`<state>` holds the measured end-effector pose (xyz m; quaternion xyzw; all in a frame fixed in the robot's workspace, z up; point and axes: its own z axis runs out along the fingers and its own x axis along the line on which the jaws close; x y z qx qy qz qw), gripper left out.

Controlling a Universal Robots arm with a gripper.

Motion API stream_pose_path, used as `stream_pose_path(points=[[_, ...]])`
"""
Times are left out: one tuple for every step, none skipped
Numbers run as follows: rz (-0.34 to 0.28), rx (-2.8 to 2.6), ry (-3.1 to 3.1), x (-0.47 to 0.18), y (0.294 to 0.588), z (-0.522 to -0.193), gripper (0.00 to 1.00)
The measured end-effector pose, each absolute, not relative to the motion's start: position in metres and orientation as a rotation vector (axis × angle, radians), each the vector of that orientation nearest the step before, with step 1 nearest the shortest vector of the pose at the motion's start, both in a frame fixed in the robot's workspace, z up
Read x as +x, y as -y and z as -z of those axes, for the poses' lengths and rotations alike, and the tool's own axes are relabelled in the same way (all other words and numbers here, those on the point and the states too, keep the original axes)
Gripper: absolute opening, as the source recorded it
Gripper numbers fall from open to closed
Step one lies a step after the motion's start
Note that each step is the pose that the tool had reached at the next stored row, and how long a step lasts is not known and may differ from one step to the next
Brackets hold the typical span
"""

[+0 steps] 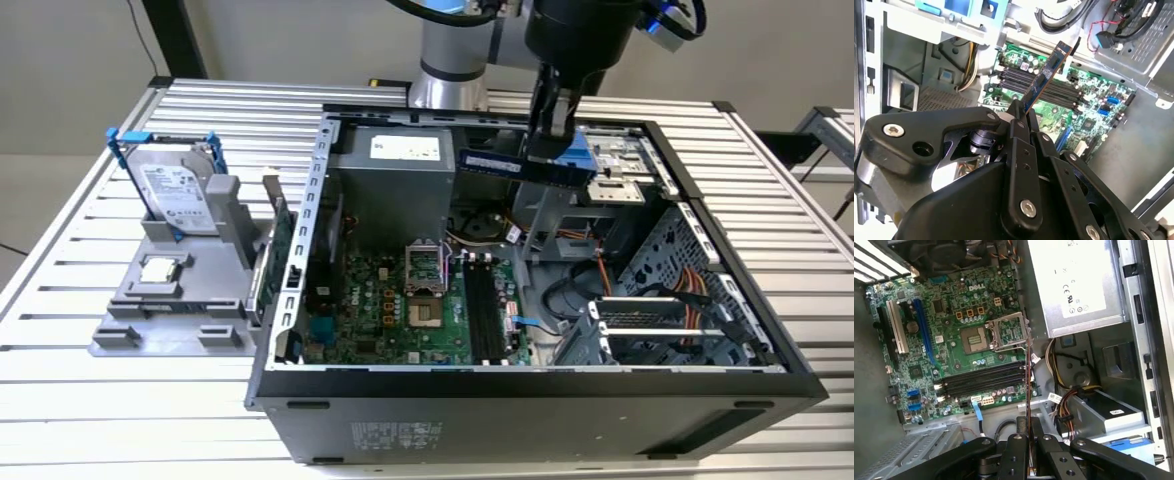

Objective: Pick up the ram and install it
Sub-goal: 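Insert the ram into the slot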

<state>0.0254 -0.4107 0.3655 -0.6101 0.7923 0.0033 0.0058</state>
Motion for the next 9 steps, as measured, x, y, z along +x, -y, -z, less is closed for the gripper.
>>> stream_pose_path(points=[[-0.010,-1.899,-2.488,0.0254,0.4107,-0.3655,0.00],[-0.010,-1.887,-2.497,0.0254,0.4107,-0.3654,0.00],[-0.010,-1.875,-2.506,0.0254,0.4107,-0.3654,0.00],[-0.010,-1.865,-2.513,0.0254,0.4107,-0.3654,0.00],[-0.010,-1.853,-2.522,0.0254,0.4107,-0.3653,0.00],[-0.010,-1.842,-2.530,0.0254,0.4107,-0.3653,0.00],[-0.010,-1.831,-2.538,0.0254,0.4107,-0.3652,0.00],[-0.010,-1.819,-2.547,0.0254,0.4107,-0.3652,0.00],[-0.010,-1.808,-2.555,0.0254,0.4107,-0.3652,0.00]])
